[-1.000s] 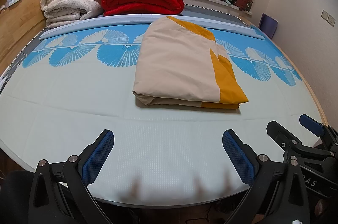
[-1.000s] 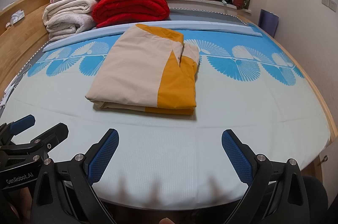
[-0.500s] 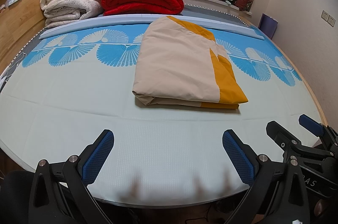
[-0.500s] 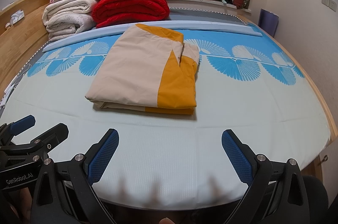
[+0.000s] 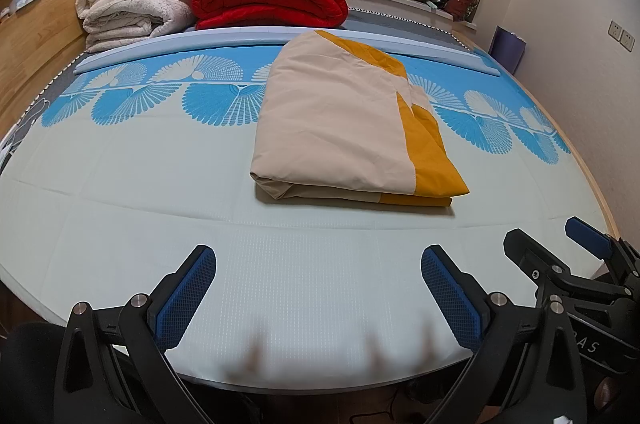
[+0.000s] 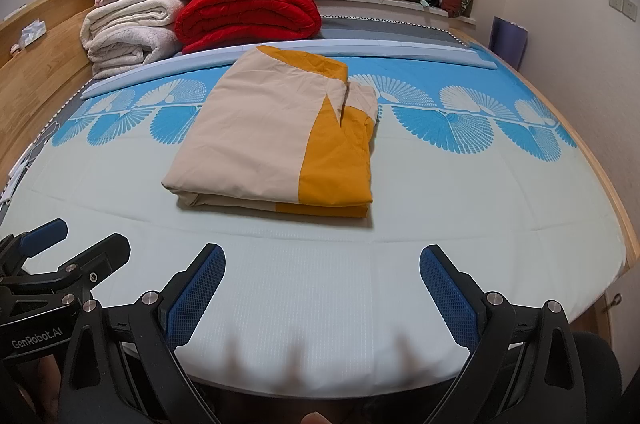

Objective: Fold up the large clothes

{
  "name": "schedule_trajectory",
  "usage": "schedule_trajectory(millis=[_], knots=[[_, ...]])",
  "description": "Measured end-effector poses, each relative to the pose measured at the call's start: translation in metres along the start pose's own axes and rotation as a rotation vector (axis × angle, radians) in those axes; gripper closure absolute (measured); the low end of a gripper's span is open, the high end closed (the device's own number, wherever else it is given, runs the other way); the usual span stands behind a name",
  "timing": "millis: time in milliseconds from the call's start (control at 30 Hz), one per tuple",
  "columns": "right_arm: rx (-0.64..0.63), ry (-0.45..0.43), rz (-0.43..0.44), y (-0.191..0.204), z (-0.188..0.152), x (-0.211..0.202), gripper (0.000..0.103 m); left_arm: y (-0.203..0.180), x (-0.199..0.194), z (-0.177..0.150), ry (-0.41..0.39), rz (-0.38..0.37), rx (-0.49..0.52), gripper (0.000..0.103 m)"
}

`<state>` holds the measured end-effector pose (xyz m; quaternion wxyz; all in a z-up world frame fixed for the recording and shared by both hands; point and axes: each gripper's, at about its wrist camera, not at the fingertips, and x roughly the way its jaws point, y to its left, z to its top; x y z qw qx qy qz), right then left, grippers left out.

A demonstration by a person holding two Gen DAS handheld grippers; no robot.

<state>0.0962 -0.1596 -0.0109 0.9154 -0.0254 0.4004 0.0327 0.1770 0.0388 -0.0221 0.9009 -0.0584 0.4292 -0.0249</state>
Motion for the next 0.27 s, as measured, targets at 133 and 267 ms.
schedule_trajectory(millis=[133,267], knots=[[0.0,0.001,0.001,0.0001,-0.0001,0.0001,0.005,0.0002,0.0001,0.0003,0.0,0.0,0.0,0.001],[0.001,0.001,0.002,-0.0001,-0.0001,0.0001,0.005,0.0005,0.0002,0.0005,0.0,0.001,0.0,0.001]])
